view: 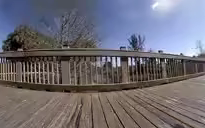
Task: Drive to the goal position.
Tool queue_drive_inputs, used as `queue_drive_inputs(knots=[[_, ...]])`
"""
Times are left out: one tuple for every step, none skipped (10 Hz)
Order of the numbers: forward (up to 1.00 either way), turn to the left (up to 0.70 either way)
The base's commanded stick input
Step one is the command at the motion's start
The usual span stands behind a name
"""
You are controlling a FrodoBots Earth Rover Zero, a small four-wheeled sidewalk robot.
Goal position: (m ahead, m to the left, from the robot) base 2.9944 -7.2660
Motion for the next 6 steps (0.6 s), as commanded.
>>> queue_drive_inputs(knots=[[0.04, 0.0], [0.04, 0.0], [0.04, 0.0], [0.04, 0.0], [0.04, 0.0], [0.04, 0.0]])
